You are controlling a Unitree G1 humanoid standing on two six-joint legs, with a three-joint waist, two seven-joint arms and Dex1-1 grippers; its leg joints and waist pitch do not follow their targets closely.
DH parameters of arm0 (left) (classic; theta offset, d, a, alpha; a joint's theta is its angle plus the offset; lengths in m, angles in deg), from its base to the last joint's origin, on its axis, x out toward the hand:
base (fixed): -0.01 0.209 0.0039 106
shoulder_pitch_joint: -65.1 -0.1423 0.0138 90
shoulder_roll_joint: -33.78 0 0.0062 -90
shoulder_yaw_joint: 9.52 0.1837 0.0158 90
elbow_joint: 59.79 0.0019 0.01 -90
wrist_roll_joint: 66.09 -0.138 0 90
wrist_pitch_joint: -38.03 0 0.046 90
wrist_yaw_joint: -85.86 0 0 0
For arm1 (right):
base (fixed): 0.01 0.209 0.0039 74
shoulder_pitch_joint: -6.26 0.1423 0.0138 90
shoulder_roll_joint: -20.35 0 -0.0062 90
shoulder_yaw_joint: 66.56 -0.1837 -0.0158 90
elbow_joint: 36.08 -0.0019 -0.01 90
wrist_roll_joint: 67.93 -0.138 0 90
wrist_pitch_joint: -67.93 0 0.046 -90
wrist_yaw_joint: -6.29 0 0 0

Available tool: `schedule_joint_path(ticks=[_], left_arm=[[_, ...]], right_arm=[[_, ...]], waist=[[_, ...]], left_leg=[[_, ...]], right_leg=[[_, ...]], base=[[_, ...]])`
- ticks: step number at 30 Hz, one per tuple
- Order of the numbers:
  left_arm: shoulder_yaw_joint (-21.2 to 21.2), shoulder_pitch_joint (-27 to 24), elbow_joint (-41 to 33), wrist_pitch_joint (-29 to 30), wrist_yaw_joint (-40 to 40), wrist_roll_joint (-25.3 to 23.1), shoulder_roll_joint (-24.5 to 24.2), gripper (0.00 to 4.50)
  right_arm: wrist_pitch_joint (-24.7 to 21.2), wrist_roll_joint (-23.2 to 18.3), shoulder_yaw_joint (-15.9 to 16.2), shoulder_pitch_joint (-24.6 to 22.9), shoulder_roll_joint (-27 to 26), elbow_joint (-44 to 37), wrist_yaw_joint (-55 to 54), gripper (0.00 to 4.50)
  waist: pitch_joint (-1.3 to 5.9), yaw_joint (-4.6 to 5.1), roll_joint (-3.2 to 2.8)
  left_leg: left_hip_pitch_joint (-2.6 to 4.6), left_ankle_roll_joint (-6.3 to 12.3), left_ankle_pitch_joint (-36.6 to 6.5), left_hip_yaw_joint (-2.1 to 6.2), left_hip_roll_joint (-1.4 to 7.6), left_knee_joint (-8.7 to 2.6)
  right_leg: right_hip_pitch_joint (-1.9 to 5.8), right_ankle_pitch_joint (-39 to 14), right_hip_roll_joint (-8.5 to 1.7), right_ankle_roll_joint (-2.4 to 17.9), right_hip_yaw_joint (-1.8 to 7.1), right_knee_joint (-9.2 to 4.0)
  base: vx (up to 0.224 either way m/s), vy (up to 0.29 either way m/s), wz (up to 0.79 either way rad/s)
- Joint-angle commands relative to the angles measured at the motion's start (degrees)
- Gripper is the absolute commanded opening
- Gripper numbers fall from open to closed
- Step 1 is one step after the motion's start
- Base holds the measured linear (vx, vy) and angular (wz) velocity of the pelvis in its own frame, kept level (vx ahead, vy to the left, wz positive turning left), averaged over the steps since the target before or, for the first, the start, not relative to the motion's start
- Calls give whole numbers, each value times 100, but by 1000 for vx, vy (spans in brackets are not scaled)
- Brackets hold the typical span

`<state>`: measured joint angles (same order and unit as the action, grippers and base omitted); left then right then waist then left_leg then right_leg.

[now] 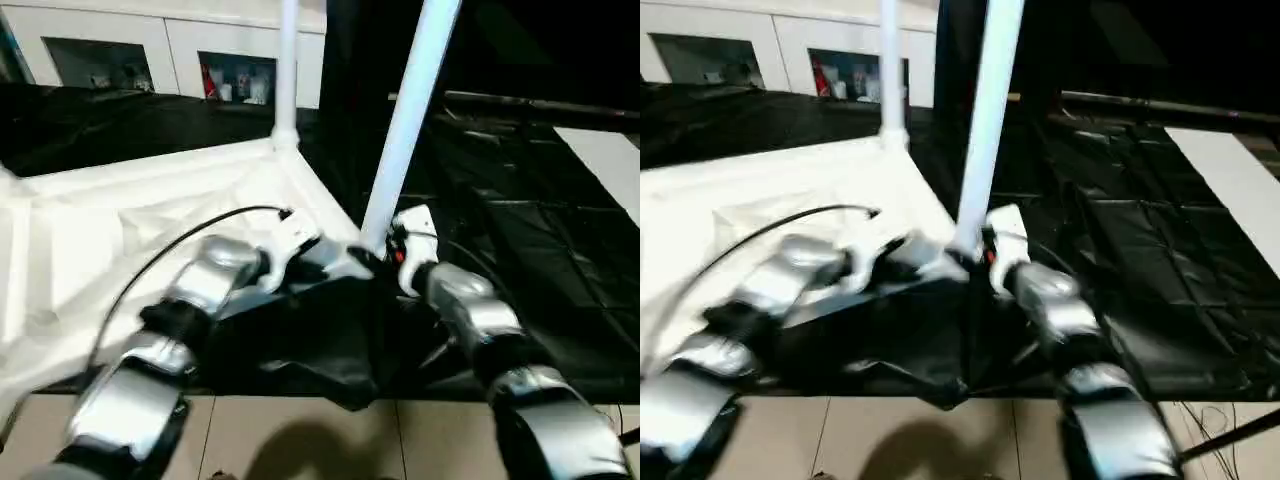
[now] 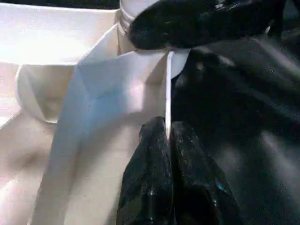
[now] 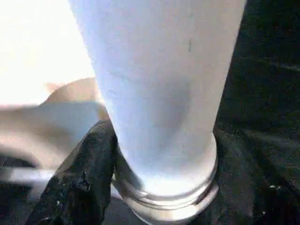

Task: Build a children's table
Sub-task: Rotate leg to tighten

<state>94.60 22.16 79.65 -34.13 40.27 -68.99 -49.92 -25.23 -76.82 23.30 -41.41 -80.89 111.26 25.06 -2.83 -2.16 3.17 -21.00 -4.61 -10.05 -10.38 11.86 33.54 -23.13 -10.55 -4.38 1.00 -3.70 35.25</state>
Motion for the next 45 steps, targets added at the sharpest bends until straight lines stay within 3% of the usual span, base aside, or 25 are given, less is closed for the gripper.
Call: schedule_joint_path(ticks=[1, 4, 6, 10, 11, 15, 18, 20, 21, 24, 25, 26, 30, 36, 38, 41, 45], left_arm=[[-216, 76, 317, -33, 672, 8, 176, 0], [-249, 202, 635, -208, 1027, -71, 340, 0], [-253, 229, 705, -243, 1061, -83, 383, 0], [-159, 179, 603, -241, 776, -91, 317, 0], [-154, 173, 591, -244, 751, -91, 307, 0], [-7, 40, 404, -350, 92, -90, 101, 0], [130, -140, 160, -521, -649, -12, -142, 0], [151, -154, 169, -603, -765, -17, -179, 0], [249, -290, 33, -858, -1376, 35, -403, 0], [323, -453, -259, -990, -2034, 183, -620, 0], [361, -511, -407, -977, -2269, 242, -704, 0], [401, -553, -522, -947, -2448, 277, -774, 0], [526, -686, -949, -817, -3047, 402, -1048, 0], [490, -730, -1039, -806, -3116, 394, -1105, 0], [468, -750, -1040, -809, -3114, 389, -1101, 0], [465, -803, -1088, -826, -3170, 385, -1119, 0], [454, -879, -1221, -770, -3209, 401, -1161, 0]], right_arm=[[-24, 253, 22, 34, -56, 390, -710, 267], [126, 293, -17, 236, -289, 640, -979, 267], [148, 267, -48, 306, -372, 696, -971, 267], [267, 139, -68, 350, -458, 531, -300, 267], [282, 140, -60, 343, -448, 512, -250, 322], [270, 87, 40, 279, -149, 283, 412, 346], [6, -4, 212, 82, 213, -137, 1388, 373], [4, 24, 251, 50, 281, -179, 1562, 389], [88, 146, 573, -264, 725, -613, 2362, 408], [50, 146, 808, -601, 1153, -1105, 3150, 408], [-16, 88, 851, -719, 1290, -1297, 3411, 408], [-53, 41, 874, -806, 1384, -1446, 3603, 408], [-333, -199, 1038, -1153, 1744, -2096, 4432, 408], [-409, -206, 1018, -1163, 1676, -2123, 4554, 408], [-407, -211, 996, -1122, 1577, -2073, 4562, 408], [-514, -245, 1094, -1166, 1587, -2184, 4679, 383], [-600, -207, 1176, -1232, 1630, -2286, 4782, 347]], waist=[[376, -26, -23], [382, -52, -12], [373, -58, -19], [361, -91, 25], [360, -99, 15], [364, -92, 34], [352, -81, 32], [357, -77, 30], [345, -109, 0], [351, -148, 9], [346, -164, -16], [347, -161, -1], [335, -197, -22], [334, -258, -15], [341, -261, -10], [350, -262, 31], [348, -269, 37]], left_leg=[[65, 31, -1009, 12, 117, -366], [36, 136, -910, 8, 115, -362], [49, 199, -990, -3, 106, -363], [40, 230, -1056, 6, 121, -373], [43, 239, -1041, 4, 122, -372], [1, 332, -869, 11, 121, -371], [0, 467, -844, 9, 125, -362], [21, 485, -872, 4, 137, -357], [42, 456, -936, 9, 155, -367], [60, 460, -926, -5, 169, -364], [54, 439, -968, 5, 167, -376], [49, 437, -971, 5, 177, -377], [69, 378, -1060, -7, 184, -383], [82, 235, -1167, 1, 183, -392], [78, 225, -1087, 4, 182, -390], [59, 277, -923, 3, 177, -381], [56, 318, -874, 0, 176, -376]], right_leg=[[271, -1030, -350, 1233, 260, -425], [297, -797, -349, 1223, 256, -403], [274, -902, -353, 1217, 260, -423], [293, -1108, -370, 1123, 253, -434], [288, -1102, -374, 1122, 256, -438], [322, -907, -377, 1171, 242, -406], [339, -793, -368, 1233, 243, -413], [313, -845, -381, 1283, 249, -415], [314, -921, -378, 1273, 247, -444], [305, -724, -366, 1346, 258, -405], [317, -765, -370, 1349, 255, -403], [326, -740, -372, 1347, 260, -398], [292, -880, -360, 1387, 253, -405], [268, -1227, -381, 1271, 261, -436], [270, -1096, -378, 1283, 263, -419], [291, -863, -372, 1314, 257, -387], [295, -885, -381, 1284, 256, -381]], base=[[0, 0, 0], [0, 0, 0], [0, 0, 0], [0, 0, 0], [0, 0, 0], [0, 0, 0], [0, 0, 0], [0, 0, 0], [0, 0, 0], [0, 0, 0], [0, 0, 0], [0, 0, 0], [0, 0, 0], [0, 0, 0], [0, 0, 0], [0, 0, 0], [0, 0, 0]])
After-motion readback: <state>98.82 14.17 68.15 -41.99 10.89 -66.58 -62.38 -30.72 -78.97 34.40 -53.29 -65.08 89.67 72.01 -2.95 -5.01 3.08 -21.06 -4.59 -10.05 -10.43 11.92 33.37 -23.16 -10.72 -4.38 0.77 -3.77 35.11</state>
